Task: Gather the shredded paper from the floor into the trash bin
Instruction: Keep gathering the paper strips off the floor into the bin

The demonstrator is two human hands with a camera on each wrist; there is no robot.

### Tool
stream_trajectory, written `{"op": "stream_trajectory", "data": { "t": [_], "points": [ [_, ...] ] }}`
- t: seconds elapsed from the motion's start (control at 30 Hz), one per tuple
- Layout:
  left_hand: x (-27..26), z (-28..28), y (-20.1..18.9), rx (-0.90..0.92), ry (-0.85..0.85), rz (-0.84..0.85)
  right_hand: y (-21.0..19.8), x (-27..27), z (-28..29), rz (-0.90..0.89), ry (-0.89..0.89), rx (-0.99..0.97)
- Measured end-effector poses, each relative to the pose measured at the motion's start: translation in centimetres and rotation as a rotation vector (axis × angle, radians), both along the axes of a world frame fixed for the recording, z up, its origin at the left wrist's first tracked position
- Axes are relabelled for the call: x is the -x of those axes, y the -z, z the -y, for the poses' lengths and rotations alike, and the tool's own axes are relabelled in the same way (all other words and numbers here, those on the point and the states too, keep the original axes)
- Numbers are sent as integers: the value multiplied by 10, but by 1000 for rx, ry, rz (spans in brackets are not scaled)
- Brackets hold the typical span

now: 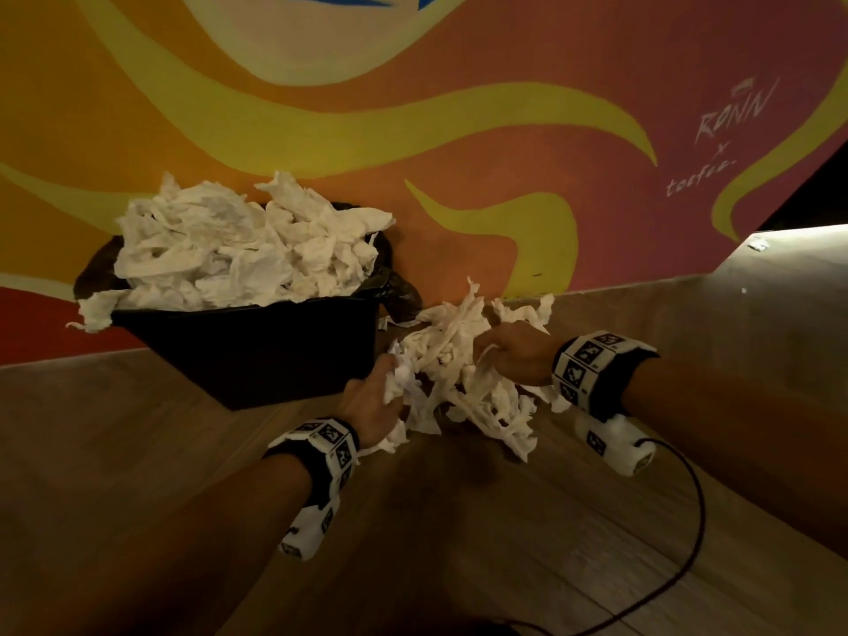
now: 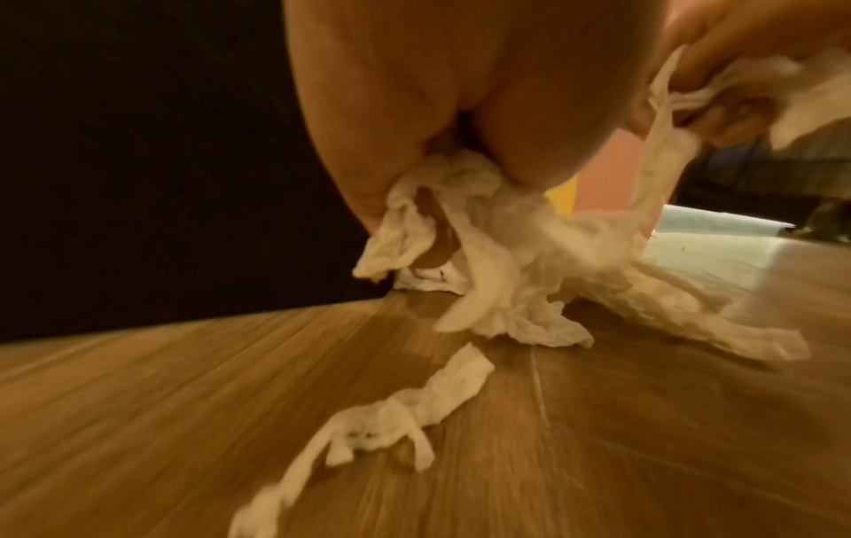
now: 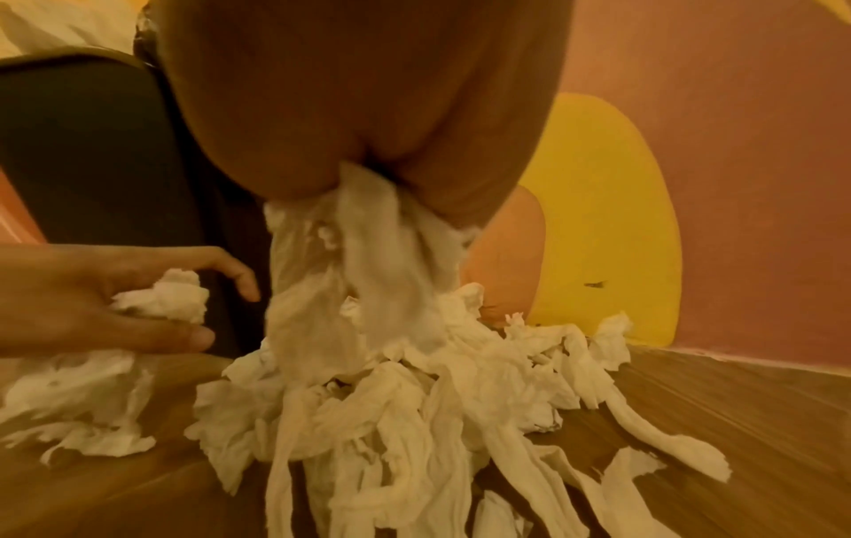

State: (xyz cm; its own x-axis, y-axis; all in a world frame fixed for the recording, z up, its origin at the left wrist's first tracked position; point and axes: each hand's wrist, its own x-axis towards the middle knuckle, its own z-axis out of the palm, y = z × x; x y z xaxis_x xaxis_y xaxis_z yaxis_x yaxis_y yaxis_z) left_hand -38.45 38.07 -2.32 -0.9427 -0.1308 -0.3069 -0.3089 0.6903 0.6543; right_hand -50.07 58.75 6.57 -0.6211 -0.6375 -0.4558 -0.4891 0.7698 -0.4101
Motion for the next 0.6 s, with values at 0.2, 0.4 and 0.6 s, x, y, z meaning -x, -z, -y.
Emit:
{"op": "stream_trajectory", "data": {
  "t": [0.2, 0.4, 0.6],
  "points": [
    [21, -15, 24, 222, 179, 131, 10, -4, -4, 17, 8, -63],
    [19, -14, 40, 311, 87, 159, 28, -3, -1, -118, -126, -64],
    [-2, -5, 27, 211, 141, 51, 45, -2, 16, -47, -197, -80]
  ]
}}
